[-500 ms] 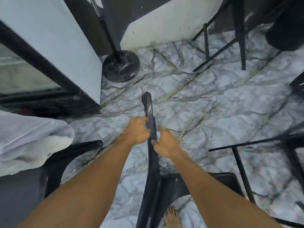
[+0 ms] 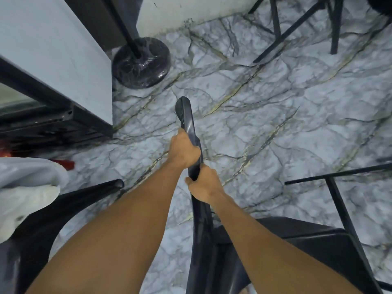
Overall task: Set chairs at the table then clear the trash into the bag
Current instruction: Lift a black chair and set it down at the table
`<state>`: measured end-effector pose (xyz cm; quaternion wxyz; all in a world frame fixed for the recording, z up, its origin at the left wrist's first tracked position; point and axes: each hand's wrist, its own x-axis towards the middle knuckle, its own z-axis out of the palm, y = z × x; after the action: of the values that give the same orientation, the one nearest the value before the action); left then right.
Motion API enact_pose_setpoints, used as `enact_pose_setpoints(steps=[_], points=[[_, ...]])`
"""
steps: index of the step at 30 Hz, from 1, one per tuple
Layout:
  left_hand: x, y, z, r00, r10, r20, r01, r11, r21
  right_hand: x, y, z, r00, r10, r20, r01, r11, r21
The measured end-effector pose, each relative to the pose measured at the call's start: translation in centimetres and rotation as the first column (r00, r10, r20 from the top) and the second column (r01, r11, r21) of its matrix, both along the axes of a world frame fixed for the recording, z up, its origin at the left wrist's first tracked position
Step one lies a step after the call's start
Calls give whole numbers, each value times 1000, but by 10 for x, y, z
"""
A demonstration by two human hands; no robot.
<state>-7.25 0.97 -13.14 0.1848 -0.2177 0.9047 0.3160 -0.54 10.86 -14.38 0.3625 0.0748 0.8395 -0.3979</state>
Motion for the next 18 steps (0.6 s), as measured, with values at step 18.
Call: enact_pose_setpoints(steps=[18], points=[[91, 11, 115, 958, -137, -254, 164, 983, 87, 56, 28, 114, 944, -243, -225, 200, 960, -196]])
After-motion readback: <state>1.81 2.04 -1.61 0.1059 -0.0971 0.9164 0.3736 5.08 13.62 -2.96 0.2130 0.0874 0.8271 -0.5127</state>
